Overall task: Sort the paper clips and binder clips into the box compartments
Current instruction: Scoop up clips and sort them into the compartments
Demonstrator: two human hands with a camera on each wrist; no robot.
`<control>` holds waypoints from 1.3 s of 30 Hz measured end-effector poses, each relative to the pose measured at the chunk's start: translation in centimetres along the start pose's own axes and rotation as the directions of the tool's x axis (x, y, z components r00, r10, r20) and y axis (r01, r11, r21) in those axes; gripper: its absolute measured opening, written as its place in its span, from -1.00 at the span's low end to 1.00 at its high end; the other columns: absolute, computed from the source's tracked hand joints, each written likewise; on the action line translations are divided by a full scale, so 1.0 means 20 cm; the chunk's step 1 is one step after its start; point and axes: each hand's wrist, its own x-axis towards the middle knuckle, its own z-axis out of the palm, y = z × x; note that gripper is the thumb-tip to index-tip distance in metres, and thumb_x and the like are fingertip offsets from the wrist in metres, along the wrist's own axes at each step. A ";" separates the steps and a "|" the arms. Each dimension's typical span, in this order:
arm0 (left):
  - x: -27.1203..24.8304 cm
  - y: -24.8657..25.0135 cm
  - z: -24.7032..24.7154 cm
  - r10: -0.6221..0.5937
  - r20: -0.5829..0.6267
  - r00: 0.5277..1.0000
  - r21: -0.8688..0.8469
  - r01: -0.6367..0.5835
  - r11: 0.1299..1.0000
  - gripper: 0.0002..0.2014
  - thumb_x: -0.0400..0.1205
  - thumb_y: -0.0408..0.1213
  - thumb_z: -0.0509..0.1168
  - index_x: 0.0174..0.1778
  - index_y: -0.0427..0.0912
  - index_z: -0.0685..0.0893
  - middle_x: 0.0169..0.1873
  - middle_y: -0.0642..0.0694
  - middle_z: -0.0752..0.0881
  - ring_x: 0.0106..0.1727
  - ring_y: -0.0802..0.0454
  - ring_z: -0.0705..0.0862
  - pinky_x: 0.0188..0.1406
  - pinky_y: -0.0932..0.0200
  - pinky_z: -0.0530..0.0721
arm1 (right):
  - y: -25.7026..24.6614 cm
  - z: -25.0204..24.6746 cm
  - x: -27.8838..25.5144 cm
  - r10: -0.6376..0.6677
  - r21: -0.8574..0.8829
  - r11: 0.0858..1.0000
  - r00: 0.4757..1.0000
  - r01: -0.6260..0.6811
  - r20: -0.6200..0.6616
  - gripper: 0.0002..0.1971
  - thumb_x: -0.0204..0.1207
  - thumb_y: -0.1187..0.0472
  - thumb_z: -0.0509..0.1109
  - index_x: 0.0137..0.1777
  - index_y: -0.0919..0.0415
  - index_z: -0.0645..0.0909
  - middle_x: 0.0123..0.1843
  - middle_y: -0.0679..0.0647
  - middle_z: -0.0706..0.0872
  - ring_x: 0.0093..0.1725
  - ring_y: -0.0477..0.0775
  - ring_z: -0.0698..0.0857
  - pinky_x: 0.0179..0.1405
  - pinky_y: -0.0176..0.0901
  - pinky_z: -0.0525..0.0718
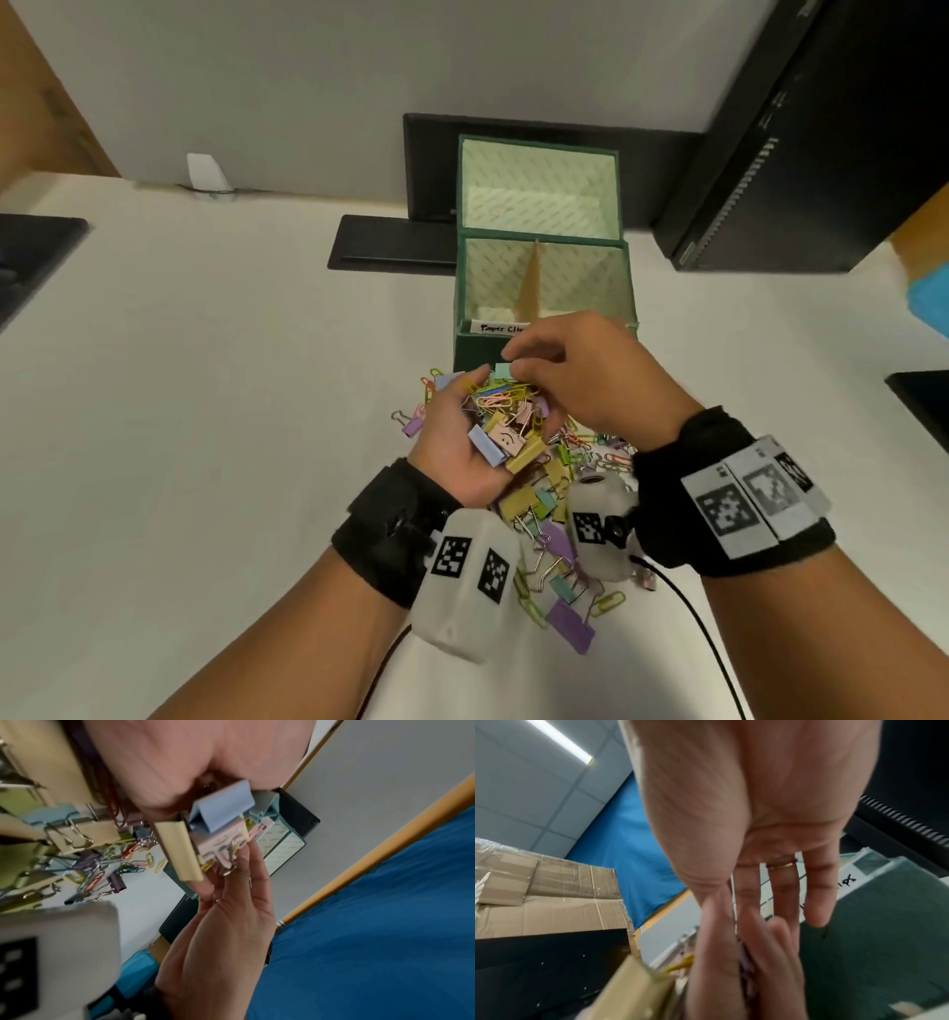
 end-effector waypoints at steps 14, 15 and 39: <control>0.01 0.01 -0.05 0.004 0.000 1.000 0.090 -0.004 0.996 -0.62 0.68 -0.13 0.13 -0.01 -0.31 0.77 -0.06 -0.27 0.74 -0.07 -0.15 0.73 -0.02 -0.04 0.73 | 0.01 -0.08 0.01 0.024 0.112 0.994 0.999 -0.019 -0.042 -0.83 0.51 0.12 0.54 0.09 -0.10 0.79 -0.08 -0.08 0.82 -0.13 -0.18 0.76 -0.15 -0.38 0.68; 0.01 0.02 -0.05 0.013 -0.006 1.000 0.089 -0.012 0.996 -0.62 0.67 -0.13 0.13 0.08 -0.33 0.75 -0.04 -0.27 0.75 -0.07 -0.15 0.75 -0.05 -0.01 0.76 | 0.01 -0.09 0.00 0.025 0.181 0.983 0.997 -0.011 -0.075 -0.85 0.50 0.13 0.55 0.04 -0.09 0.80 -0.14 -0.05 0.83 -0.16 -0.13 0.77 -0.13 -0.32 0.68; 0.00 0.04 -0.06 -0.013 0.074 0.997 0.029 0.011 1.000 -0.46 0.74 -0.10 -0.06 0.08 -0.40 0.74 -0.08 -0.35 0.77 -0.10 -0.18 0.77 -0.07 -0.01 0.73 | -0.08 -0.15 -0.15 -0.129 -0.028 0.990 0.977 0.136 0.172 -0.77 0.26 -0.09 0.66 -0.11 -0.13 0.77 -0.23 -0.17 0.76 -0.19 -0.14 0.68 -0.16 -0.04 0.68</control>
